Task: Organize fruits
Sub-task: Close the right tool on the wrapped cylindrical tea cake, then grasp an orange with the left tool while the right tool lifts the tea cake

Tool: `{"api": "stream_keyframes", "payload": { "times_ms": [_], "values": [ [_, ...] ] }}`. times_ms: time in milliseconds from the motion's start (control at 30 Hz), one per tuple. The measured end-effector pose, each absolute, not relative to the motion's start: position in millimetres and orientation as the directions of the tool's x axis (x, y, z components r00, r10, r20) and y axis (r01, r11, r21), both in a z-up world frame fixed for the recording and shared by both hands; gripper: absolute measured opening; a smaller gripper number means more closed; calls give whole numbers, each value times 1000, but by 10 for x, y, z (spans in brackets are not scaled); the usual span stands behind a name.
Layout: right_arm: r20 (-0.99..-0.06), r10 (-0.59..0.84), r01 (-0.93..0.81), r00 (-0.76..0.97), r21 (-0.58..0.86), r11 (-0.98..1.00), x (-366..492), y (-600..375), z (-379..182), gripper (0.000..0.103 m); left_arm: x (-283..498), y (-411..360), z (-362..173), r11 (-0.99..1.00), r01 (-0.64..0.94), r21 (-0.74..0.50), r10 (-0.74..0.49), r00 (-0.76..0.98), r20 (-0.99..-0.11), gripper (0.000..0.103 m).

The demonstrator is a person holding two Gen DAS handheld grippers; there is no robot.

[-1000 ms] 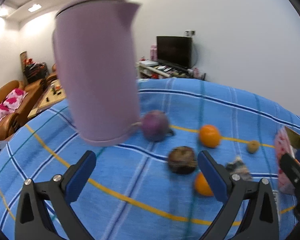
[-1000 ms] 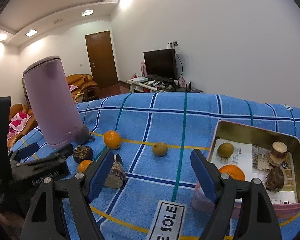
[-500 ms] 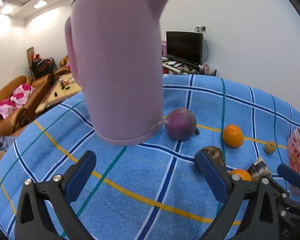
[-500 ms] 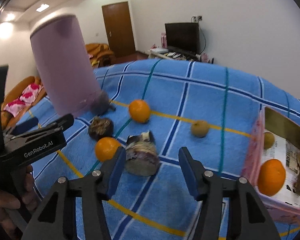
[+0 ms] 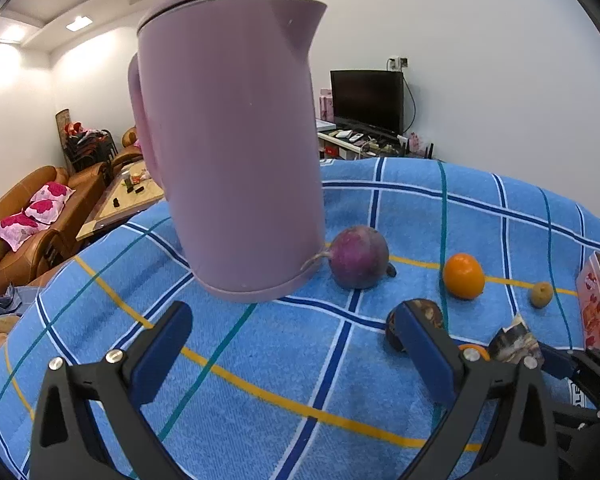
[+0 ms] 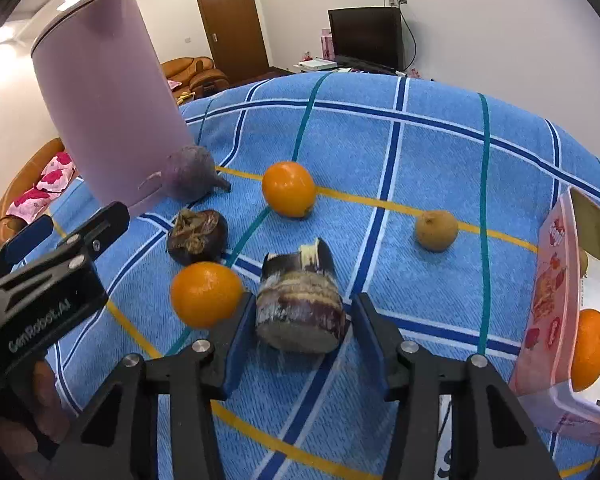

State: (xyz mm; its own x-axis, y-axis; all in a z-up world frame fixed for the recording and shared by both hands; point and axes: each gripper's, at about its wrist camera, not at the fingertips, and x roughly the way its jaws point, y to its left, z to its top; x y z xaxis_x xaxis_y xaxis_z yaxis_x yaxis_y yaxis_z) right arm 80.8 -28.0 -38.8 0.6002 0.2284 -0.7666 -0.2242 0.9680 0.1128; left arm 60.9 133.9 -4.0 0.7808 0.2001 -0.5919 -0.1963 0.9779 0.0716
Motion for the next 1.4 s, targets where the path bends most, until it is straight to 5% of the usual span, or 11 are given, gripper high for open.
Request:
{"api": "stream_keyframes", "payload": {
  "times_ms": [467,667,933,1400],
  "values": [
    [-745,208,-220,634,84,972,712,-227,-332,45,602,1323,-5,981,-186,60,185,786,-590,103],
    [-658,188,-170,729,92,981,404,-468,-171,45,582,1331,13,994,-33,-106,-40,783,-621,103],
    [-631,171,-129,757,112,985,119,-830,-110,45,560,1009,-81,986,118,-116,-165,737,-655,94],
    [-641,207,-142,739,152,978,89,-851,-152,45,886,504,-340,994,108,18,-53,618,-784,57]
  ]
}}
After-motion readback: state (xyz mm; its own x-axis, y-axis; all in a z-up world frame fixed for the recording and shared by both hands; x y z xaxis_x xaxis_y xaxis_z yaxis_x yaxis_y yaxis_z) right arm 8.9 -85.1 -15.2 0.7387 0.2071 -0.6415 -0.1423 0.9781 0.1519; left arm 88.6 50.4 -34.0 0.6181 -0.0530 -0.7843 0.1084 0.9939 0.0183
